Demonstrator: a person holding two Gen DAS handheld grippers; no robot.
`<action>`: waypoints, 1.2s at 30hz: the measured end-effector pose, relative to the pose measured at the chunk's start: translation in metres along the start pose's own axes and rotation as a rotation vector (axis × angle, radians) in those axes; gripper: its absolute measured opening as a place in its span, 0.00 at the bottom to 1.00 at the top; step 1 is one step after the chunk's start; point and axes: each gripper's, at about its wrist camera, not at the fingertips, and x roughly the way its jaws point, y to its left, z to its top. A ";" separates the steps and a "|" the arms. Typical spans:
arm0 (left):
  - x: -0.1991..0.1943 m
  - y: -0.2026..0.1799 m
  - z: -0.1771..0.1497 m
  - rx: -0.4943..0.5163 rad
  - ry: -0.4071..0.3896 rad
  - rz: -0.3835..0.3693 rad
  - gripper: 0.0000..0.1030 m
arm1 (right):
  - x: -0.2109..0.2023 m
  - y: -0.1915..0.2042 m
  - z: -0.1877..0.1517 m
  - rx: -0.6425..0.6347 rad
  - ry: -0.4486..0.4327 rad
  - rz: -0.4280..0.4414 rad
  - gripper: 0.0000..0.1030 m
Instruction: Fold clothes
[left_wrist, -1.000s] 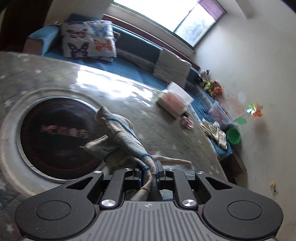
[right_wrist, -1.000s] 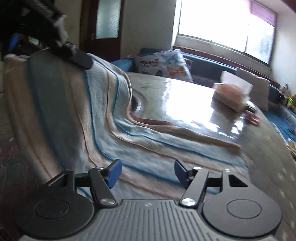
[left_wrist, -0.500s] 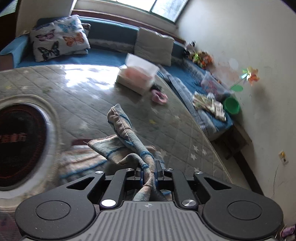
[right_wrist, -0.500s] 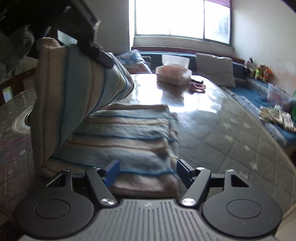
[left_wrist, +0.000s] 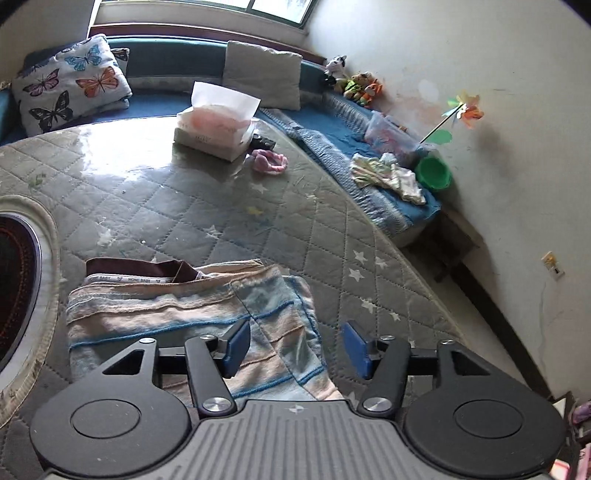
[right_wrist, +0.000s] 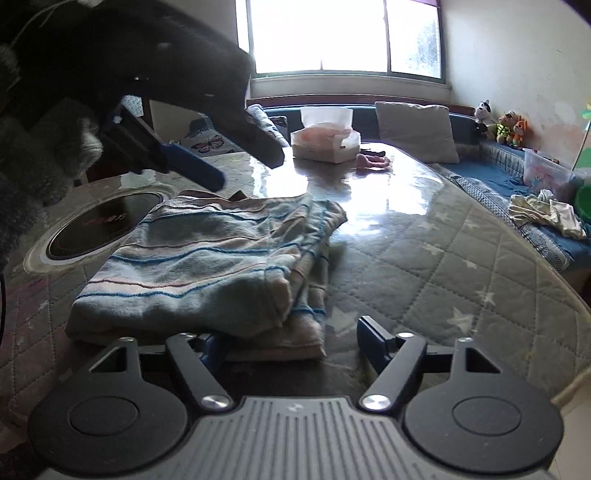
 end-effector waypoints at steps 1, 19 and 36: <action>-0.004 0.004 -0.003 0.001 -0.003 0.000 0.63 | -0.002 -0.001 -0.001 0.000 0.002 -0.003 0.74; -0.047 0.081 -0.068 0.059 -0.011 0.146 0.68 | 0.003 -0.039 0.062 0.154 -0.005 0.113 0.73; -0.040 0.090 -0.063 0.126 -0.049 0.194 0.69 | 0.097 -0.060 0.095 0.302 0.116 0.127 0.46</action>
